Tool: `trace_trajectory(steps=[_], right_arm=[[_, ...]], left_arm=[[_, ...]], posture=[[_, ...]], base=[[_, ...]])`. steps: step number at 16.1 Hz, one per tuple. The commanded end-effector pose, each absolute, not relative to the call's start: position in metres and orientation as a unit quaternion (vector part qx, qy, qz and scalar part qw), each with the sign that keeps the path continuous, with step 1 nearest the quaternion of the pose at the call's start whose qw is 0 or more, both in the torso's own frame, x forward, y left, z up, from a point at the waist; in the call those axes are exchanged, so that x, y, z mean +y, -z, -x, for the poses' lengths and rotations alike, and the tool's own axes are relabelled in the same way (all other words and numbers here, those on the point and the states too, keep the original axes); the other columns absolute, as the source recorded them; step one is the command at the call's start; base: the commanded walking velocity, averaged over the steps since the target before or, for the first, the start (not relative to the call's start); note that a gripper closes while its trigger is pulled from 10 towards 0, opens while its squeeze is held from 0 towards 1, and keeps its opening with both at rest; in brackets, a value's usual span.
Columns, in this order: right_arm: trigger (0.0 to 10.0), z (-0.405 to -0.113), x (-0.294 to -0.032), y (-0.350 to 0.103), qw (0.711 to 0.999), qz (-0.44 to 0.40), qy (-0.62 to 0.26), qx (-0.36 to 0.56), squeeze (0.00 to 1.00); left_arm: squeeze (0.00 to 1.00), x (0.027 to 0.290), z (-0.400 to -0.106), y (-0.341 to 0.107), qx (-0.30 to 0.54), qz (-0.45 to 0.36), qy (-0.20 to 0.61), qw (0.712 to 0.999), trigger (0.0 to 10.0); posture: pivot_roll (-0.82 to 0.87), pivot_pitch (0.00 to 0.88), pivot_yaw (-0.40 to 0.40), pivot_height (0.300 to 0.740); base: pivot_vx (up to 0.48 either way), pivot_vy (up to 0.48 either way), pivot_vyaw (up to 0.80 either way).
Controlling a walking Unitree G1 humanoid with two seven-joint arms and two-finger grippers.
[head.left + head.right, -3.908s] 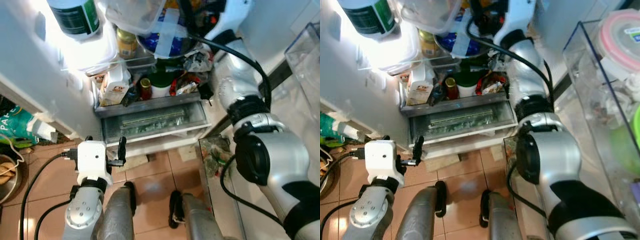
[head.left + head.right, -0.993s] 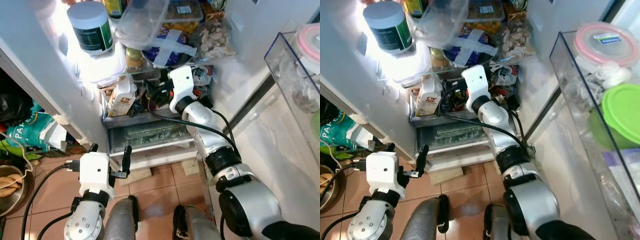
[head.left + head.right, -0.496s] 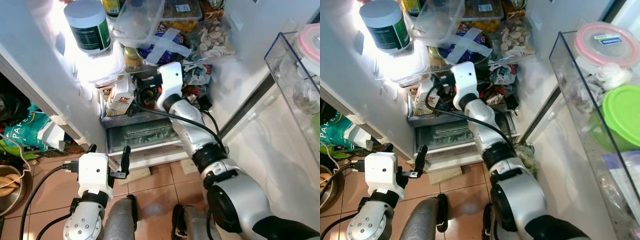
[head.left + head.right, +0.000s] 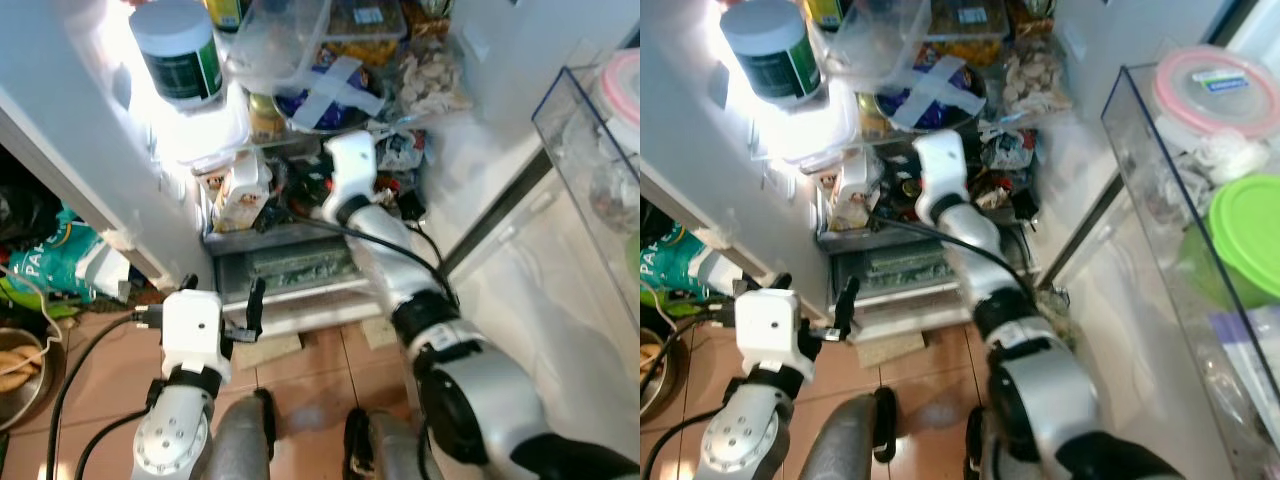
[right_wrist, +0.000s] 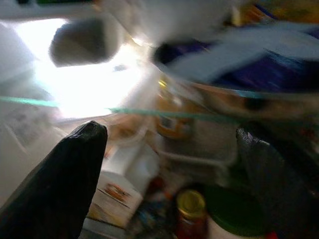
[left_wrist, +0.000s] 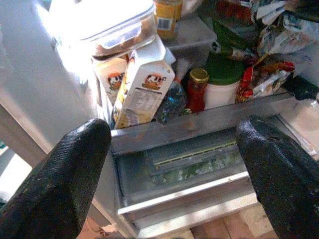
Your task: Restocking fridge
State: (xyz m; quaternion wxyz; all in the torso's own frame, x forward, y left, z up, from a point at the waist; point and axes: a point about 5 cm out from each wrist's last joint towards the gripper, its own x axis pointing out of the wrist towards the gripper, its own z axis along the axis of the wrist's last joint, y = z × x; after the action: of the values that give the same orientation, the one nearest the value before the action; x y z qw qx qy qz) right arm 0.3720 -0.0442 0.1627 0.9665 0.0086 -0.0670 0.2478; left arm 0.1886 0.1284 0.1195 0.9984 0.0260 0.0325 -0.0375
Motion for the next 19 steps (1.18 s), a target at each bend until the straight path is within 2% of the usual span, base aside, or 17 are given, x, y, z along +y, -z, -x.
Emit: trace_trajectory(steps=[1, 8, 11, 12, 13, 14, 15, 16, 19], right_arm=[[10.0, -0.370, -0.057, -0.159, 0.966, 0.004, -0.248, -0.072, 0.00], [10.0, -0.340, -0.100, -0.131, 0.955, 0.047, -0.286, -0.057, 0.00], [10.0, -0.316, -0.114, -0.126, 0.961, 0.042, -0.266, -0.066, 0.00], [10.0, -0.298, -0.121, -0.125, 0.966, 0.032, -0.249, -0.066, 0.00], [10.0, -0.298, -0.121, -0.125, 0.966, 0.032, -0.249, -0.066, 0.00], [10.0, -0.281, -0.126, -0.123, 0.971, 0.023, -0.231, -0.065, 0.00], [10.0, -0.281, -0.126, -0.123, 0.971, 0.023, -0.231, -0.065, 0.00], [10.0, -0.264, -0.133, -0.117, 0.977, 0.027, -0.205, -0.053, 0.00], [10.0, -0.260, -0.137, -0.116, 0.981, 0.028, -0.187, -0.048, 0.00]], left_arm=[[0.00, 0.130, -0.190, -0.115, 0.041, -0.029, 0.036, 0.998, 10.0], [0.00, 0.128, -0.208, -0.112, 0.028, -0.033, 0.047, 0.998, 10.0], [0.00, 0.129, -0.217, -0.110, 0.021, -0.036, 0.052, 0.998, 10.0], [0.00, 0.128, -0.222, -0.110, 0.016, -0.035, 0.052, 0.998, 10.0], [0.00, 0.128, -0.222, -0.110, 0.016, -0.035, 0.052, 0.998, 10.0], [0.00, 0.125, -0.229, -0.108, 0.011, -0.042, 0.054, 0.998, 10.0], [0.00, 0.125, -0.229, -0.108, 0.011, -0.042, 0.054, 0.998, 10.0], [0.00, 0.121, -0.237, -0.107, 0.004, -0.045, 0.065, 0.997, 10.0], [0.00, 0.120, -0.242, -0.107, 0.000, -0.045, 0.070, 0.997, 10.0]], posture=[[0.21, 0.227, -0.019, 0.740], [0.15, 0.156, -0.005, 0.740], [0.11, 0.108, 0.003, 0.740], [0.10, 0.091, 0.005, 0.740], [0.10, 0.091, 0.005, 0.740], [0.08, 0.060, 0.014, 0.740], [0.08, 0.060, 0.014, 0.740], [0.06, 0.035, 0.026, 0.740], [0.05, 0.021, 0.033, 0.740]], base=[[0.000, 0.000, 0.00], [0.000, 0.000, 0.00], [0.000, 0.000, 0.00], [0.000, 0.000, 0.00], [0.000, 0.000, 0.00], [0.000, 0.000, 0.00], [0.000, 0.000, 0.00], [0.000, 0.000, 0.00], [0.000, 0.000, 0.00]])
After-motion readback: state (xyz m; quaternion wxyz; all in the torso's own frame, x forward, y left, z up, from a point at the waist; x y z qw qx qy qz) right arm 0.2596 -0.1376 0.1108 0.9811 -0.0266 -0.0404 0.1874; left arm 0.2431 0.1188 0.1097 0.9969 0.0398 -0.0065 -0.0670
